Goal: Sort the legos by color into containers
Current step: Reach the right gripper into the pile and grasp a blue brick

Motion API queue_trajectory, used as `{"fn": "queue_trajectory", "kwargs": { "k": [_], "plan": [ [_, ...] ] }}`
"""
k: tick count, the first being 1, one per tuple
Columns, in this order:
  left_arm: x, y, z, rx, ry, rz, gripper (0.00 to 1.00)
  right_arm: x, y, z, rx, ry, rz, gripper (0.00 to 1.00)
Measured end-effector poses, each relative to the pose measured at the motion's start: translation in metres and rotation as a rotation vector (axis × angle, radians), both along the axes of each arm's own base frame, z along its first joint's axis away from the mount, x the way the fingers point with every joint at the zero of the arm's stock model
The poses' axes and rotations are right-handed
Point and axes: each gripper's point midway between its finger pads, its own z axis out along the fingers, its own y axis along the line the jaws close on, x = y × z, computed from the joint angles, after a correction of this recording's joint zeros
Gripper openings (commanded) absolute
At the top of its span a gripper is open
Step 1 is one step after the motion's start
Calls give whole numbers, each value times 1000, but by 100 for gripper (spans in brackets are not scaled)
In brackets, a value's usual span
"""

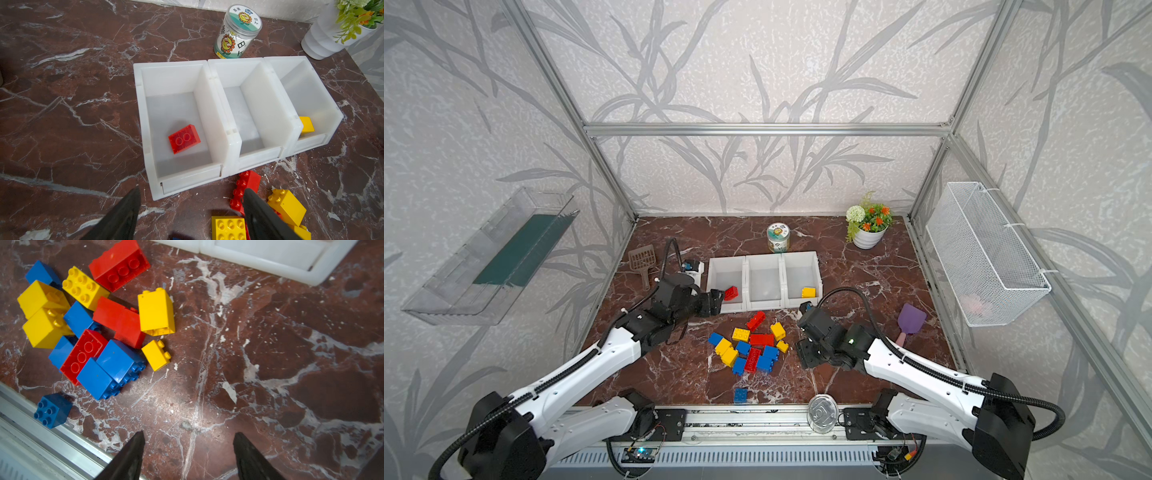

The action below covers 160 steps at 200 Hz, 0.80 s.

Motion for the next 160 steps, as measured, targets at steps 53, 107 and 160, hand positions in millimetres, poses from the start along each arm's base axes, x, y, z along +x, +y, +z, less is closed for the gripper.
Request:
{"fn": "queue_trajectory", "kwargs": {
  "k": [53,107,160],
  "plan": [
    [-16,15,-6,-12,-19,41,80,-18,48,-10,-47,0,223,69],
    [-16,16,-2,-22,-32,51,80,-27,98,-12,-44,-28,406,69],
    [-16,16,-1,-32,-31,58,80,-22,132,-11,-48,-46,541,65]
  ]
}}
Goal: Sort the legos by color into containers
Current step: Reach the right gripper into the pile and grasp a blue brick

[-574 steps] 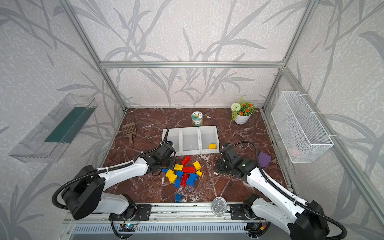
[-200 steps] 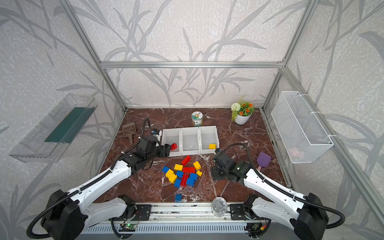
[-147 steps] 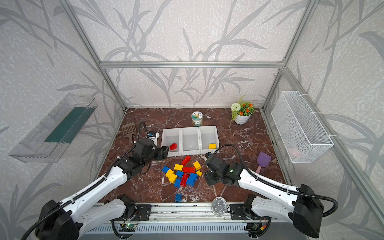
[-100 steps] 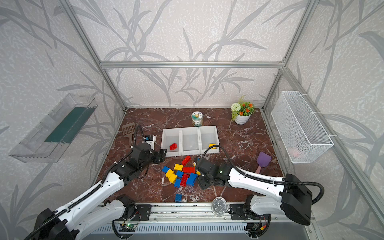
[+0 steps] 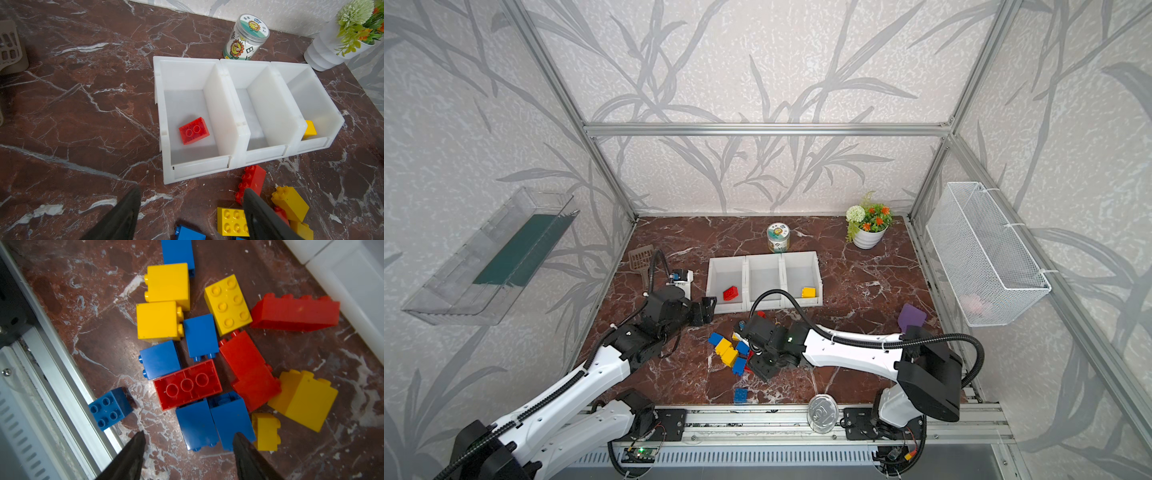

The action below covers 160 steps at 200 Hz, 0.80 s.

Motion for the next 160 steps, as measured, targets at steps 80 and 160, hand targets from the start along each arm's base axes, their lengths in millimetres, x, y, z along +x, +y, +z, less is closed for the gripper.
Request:
{"fn": "queue_trajectory", "kwargs": {
  "k": [80,160],
  "plan": [
    [-2,2,5,-8,-16,8,80,-4,12,-25,-57,26,114,51],
    [-3,3,2,-11,-4,14,80,-2,11,-29,-76,14,132,46]
  ]
}}
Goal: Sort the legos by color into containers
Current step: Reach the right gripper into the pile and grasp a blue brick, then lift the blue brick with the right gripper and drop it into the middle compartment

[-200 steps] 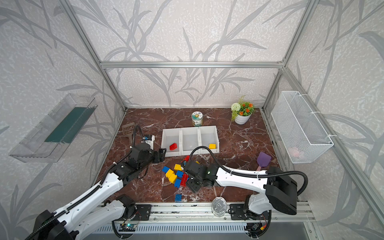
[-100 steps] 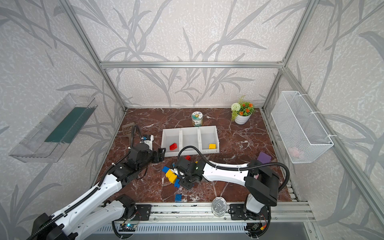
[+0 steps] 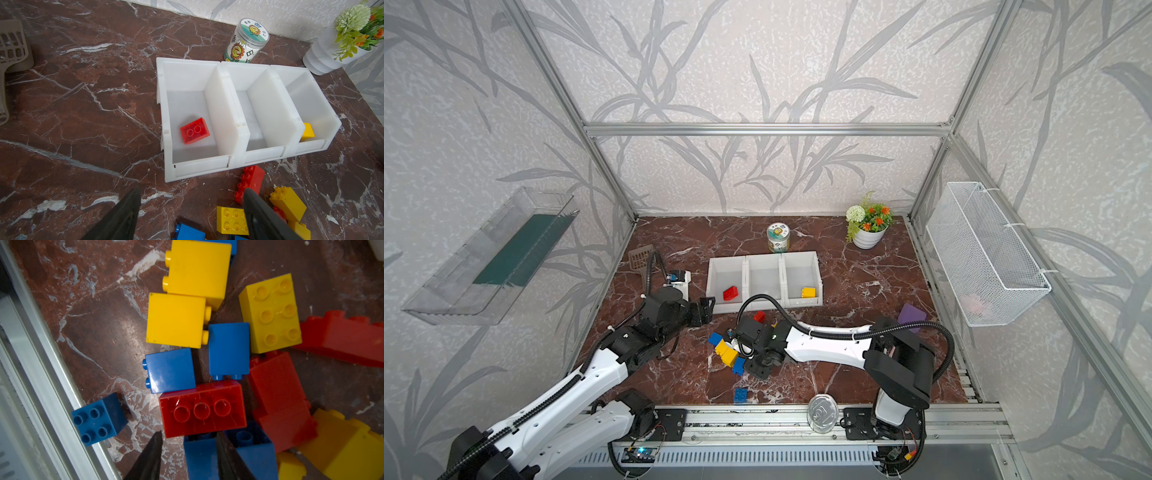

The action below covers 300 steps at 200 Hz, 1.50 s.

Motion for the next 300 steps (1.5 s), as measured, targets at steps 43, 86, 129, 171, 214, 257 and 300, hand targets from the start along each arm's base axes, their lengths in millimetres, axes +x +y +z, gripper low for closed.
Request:
{"fn": "queue_trajectory", "kwargs": {
  "k": [43,86,129,171,214,257,300],
  "plan": [
    [0,0,0,-6,2,4,80,6,-4,-1,-17,-25,-20,54],
    [0,0,0,-7,3,5,80,11,-11,-3,-39,-30,-38,55],
    [0,0,2,-11,-3,5,80,11,-11,-3,-40,-23,-30,51],
    [-2,1,-1,-10,1,6,80,7,-13,-6,-45,-8,-16,45],
    [-3,2,-4,-9,8,8,80,2,-20,-12,-70,10,-12,34],
    [-3,2,-3,-11,3,9,80,2,-21,-11,-74,9,-10,29],
    [-5,3,-3,-12,3,11,80,18,-25,17,-67,-51,-23,29]
  ]
}}
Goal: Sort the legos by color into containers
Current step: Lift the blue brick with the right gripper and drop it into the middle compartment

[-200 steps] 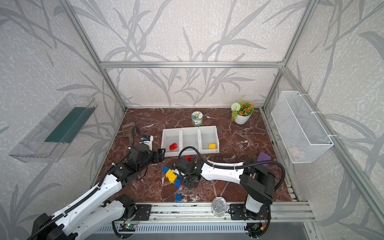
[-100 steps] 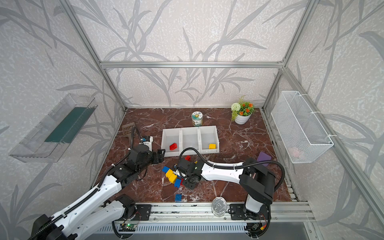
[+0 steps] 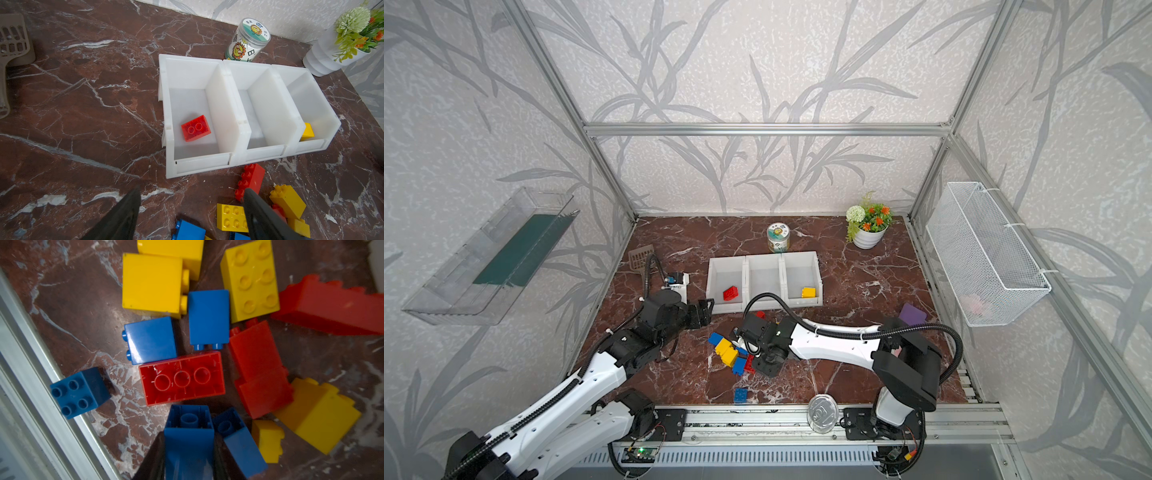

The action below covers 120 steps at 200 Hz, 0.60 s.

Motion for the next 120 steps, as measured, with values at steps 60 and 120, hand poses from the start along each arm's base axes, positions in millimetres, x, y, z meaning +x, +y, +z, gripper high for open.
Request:
{"fn": "queue_trajectory", "kwargs": {
  "k": [60,120],
  "plan": [
    [-10,8,-4,-21,3,30,80,128,0,97,190,-201,-231,29],
    [-17,8,-11,-56,30,40,80,212,-13,67,140,-210,-440,48]
  ]
}}
